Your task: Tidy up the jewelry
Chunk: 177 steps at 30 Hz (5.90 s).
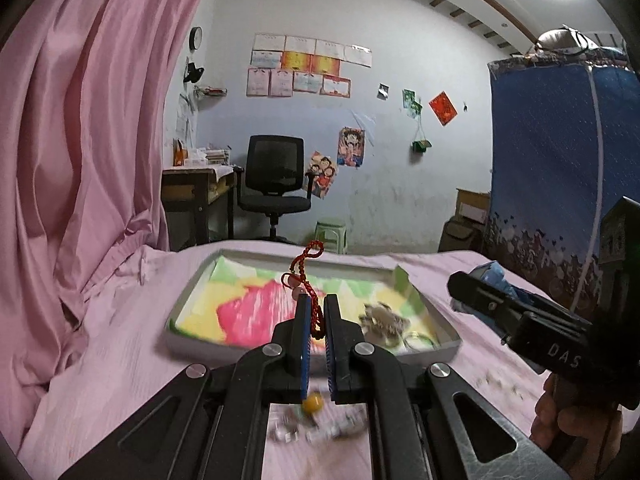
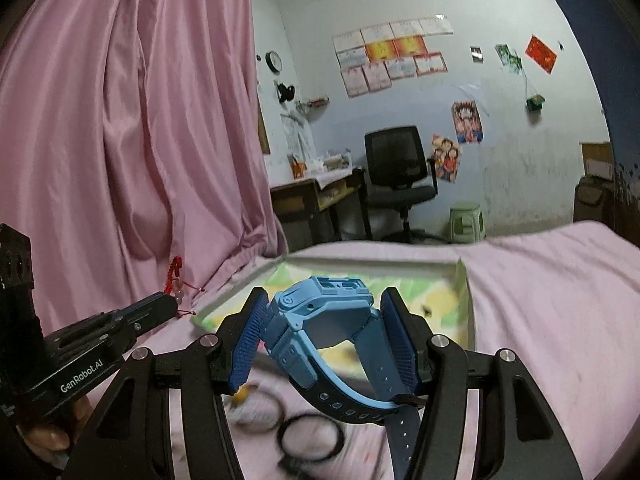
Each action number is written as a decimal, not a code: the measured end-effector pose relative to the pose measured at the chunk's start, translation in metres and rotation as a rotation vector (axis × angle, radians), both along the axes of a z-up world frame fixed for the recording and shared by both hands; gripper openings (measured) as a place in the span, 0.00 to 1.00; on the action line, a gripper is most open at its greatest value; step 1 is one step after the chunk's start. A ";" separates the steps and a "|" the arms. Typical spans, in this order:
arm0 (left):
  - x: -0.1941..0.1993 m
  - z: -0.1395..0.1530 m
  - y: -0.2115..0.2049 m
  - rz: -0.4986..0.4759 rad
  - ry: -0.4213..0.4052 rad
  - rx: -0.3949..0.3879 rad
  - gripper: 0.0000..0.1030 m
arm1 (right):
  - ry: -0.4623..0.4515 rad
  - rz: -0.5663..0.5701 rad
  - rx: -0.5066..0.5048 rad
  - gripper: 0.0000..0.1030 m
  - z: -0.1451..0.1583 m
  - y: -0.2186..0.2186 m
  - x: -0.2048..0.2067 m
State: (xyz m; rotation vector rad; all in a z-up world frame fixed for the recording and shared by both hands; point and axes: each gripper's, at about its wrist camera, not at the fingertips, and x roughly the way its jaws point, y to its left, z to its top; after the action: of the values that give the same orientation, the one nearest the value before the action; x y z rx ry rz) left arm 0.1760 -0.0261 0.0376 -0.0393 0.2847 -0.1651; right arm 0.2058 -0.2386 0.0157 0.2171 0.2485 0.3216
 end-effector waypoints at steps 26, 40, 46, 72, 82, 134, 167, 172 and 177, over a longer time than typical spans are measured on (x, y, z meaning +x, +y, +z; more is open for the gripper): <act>0.157 -0.034 -0.017 -0.022 0.295 -0.007 0.06 | 0.272 -0.072 0.022 0.52 -0.057 -0.007 0.144; 0.187 -0.069 -0.011 -0.005 0.526 -0.053 0.07 | 0.354 -0.072 0.047 0.52 -0.078 -0.017 0.160; 0.192 -0.074 -0.007 0.003 0.559 -0.074 0.07 | 0.388 -0.056 0.055 0.52 -0.086 -0.016 0.169; 0.098 -0.016 0.017 0.057 0.199 -0.145 0.84 | 0.073 -0.109 0.054 0.99 -0.037 -0.016 0.071; 0.029 -0.002 0.017 0.053 0.075 -0.110 0.96 | 0.022 -0.101 0.009 0.99 -0.025 -0.012 0.003; 0.045 -0.078 0.040 -0.134 0.532 -0.022 0.53 | 0.492 0.182 -0.191 0.41 -0.096 0.032 -0.012; 0.013 -0.076 0.021 -0.114 0.425 0.132 0.09 | 0.518 0.193 -0.193 0.27 -0.101 0.038 -0.011; 0.008 -0.077 0.023 -0.116 0.426 0.117 0.08 | 0.516 0.220 -0.209 0.14 -0.102 0.044 -0.016; 0.003 -0.077 0.024 -0.125 0.418 0.110 0.04 | 0.510 0.226 -0.190 0.11 -0.101 0.042 -0.018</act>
State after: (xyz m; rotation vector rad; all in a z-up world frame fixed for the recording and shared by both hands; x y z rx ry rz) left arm 0.1787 -0.0019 -0.0396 0.0546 0.7140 -0.2649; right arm 0.1882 -0.1962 -0.0855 0.0785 0.8075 0.4616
